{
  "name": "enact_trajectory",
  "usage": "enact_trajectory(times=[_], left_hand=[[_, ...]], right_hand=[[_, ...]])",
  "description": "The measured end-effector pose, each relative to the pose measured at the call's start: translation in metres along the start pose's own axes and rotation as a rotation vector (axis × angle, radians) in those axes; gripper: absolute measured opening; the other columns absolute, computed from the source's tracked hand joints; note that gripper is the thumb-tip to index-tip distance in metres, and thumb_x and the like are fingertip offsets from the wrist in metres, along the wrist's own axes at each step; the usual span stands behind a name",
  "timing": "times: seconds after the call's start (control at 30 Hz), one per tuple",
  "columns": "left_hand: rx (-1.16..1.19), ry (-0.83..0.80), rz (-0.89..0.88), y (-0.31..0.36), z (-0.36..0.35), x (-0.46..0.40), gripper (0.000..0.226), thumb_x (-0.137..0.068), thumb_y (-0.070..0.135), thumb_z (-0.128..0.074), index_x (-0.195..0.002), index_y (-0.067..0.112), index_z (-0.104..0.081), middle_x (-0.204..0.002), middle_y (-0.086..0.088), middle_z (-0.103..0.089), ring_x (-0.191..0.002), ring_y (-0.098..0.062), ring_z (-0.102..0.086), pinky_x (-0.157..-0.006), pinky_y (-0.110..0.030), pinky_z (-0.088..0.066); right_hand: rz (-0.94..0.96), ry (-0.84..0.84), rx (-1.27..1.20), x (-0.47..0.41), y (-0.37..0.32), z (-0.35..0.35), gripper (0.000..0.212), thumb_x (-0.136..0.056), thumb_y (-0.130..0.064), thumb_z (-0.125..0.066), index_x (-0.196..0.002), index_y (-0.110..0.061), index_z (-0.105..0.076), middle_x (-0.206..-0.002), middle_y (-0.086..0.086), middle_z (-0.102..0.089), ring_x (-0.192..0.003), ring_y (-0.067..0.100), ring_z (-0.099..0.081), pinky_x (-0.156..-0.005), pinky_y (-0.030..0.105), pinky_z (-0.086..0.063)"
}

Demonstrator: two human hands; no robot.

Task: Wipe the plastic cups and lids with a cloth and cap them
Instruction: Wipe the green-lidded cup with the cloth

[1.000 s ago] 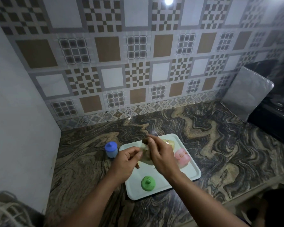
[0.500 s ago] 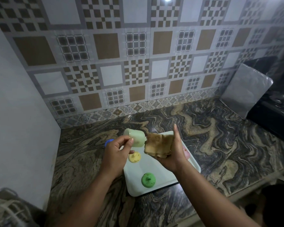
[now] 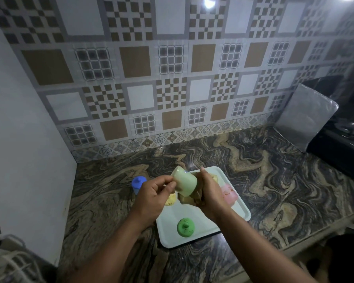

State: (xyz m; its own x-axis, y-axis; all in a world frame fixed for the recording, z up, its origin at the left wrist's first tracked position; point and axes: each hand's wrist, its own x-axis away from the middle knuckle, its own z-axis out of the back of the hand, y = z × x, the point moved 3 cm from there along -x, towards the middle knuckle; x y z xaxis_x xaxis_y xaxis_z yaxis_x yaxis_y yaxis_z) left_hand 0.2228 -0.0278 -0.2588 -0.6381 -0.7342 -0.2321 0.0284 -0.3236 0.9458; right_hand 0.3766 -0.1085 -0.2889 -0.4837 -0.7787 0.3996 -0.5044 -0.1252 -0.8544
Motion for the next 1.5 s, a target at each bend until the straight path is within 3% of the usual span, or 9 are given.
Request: enact_trajectory(times=[0.1,0.23,0.33,0.5,0.67,0.83,1.13,1.3,1.5], left_hand=[[-0.004,-0.014,0.033,-0.004,0.003,-0.005,0.018,-0.097,0.009,-0.063,-0.107,0.018,-0.074,-0.087,0.004,-0.077,-0.082,-0.008,-0.071,-0.073,-0.025,-0.057],[0.044,-0.020,0.079,-0.006,-0.004,-0.008,0.024,-0.099,0.007,-0.060,-0.114,0.022,-0.070,-0.103,0.003,-0.078,-0.097,-0.014,-0.074,-0.081,-0.031,-0.060],[0.017,0.006,0.018,-0.006,-0.004,-0.005,0.016,-0.098,0.008,-0.061,-0.106,0.018,-0.071,-0.096,0.001,-0.077,-0.089,-0.012,-0.072,-0.077,-0.028,-0.058],[0.091,0.019,0.050,-0.015,0.000,0.000,0.015,-0.094,0.012,-0.068,-0.098,0.024,-0.074,-0.099,0.002,-0.076,-0.095,-0.013,-0.072,-0.081,-0.027,-0.058],[-0.010,0.201,0.145,-0.029,0.000,-0.003,0.023,-0.095,0.007,-0.065,-0.102,0.027,-0.073,-0.116,0.011,-0.070,-0.105,0.000,-0.067,-0.091,-0.025,-0.057],[0.336,0.290,0.281,-0.024,-0.001,0.001,0.018,-0.098,0.009,-0.062,-0.109,0.017,-0.074,-0.103,-0.002,-0.077,-0.099,-0.019,-0.075,-0.087,-0.043,-0.061],[0.084,0.150,0.137,-0.012,0.005,0.005,0.023,-0.094,0.025,-0.068,-0.101,0.047,-0.075,-0.119,0.016,-0.073,-0.104,-0.006,-0.072,-0.090,-0.042,-0.060],[0.114,0.069,0.044,-0.007,0.005,0.006,0.015,-0.090,0.010,-0.072,-0.099,0.022,-0.077,-0.134,0.009,-0.066,-0.122,-0.005,-0.063,-0.094,-0.036,-0.059],[-0.015,0.024,-0.072,-0.004,0.002,0.004,0.015,-0.089,0.007,-0.074,-0.097,0.019,-0.080,-0.134,0.012,-0.064,-0.126,-0.003,-0.060,-0.101,-0.028,-0.053]], right_hand=[[0.652,0.133,0.276,0.023,-0.015,-0.006,0.047,-0.112,-0.047,-0.038,-0.117,-0.021,-0.078,-0.117,-0.015,-0.078,-0.106,0.002,-0.073,-0.074,0.025,-0.060],[1.173,-0.007,0.807,0.023,0.004,-0.011,0.055,-0.112,-0.044,-0.039,-0.146,-0.006,-0.061,-0.148,0.007,-0.061,-0.143,0.015,-0.053,-0.116,0.023,-0.040],[1.013,0.041,0.719,0.019,0.006,-0.006,0.046,-0.113,-0.036,-0.040,-0.139,-0.010,-0.067,-0.138,0.007,-0.069,-0.134,0.013,-0.062,-0.110,0.025,-0.048],[0.035,0.161,-0.172,-0.004,0.014,0.006,0.045,-0.111,-0.043,-0.045,-0.114,-0.010,-0.076,-0.104,0.019,-0.079,-0.092,0.035,-0.076,-0.073,0.048,-0.064],[0.600,0.145,0.288,0.020,0.003,-0.014,0.036,-0.113,-0.041,-0.042,-0.119,-0.044,-0.077,-0.124,-0.017,-0.076,-0.114,0.003,-0.070,-0.084,0.036,-0.060],[1.015,0.055,0.756,0.025,0.019,-0.013,0.048,-0.111,-0.031,-0.046,-0.154,-0.012,-0.053,-0.153,0.001,-0.056,-0.147,0.014,-0.049,-0.120,0.034,-0.042],[1.171,-0.011,0.830,0.035,0.024,-0.026,0.051,-0.113,-0.032,-0.040,-0.157,-0.006,-0.046,-0.163,0.008,-0.045,-0.155,0.024,-0.038,-0.126,0.038,-0.035],[0.715,0.061,0.455,0.011,0.009,-0.019,0.057,-0.107,-0.052,-0.041,-0.146,-0.016,-0.061,-0.149,-0.007,-0.062,-0.142,0.006,-0.054,-0.119,0.041,-0.045],[0.905,0.079,0.555,0.020,0.008,-0.020,0.047,-0.113,-0.040,-0.038,-0.143,-0.016,-0.064,-0.142,0.003,-0.067,-0.137,0.012,-0.059,-0.110,0.022,-0.047]])
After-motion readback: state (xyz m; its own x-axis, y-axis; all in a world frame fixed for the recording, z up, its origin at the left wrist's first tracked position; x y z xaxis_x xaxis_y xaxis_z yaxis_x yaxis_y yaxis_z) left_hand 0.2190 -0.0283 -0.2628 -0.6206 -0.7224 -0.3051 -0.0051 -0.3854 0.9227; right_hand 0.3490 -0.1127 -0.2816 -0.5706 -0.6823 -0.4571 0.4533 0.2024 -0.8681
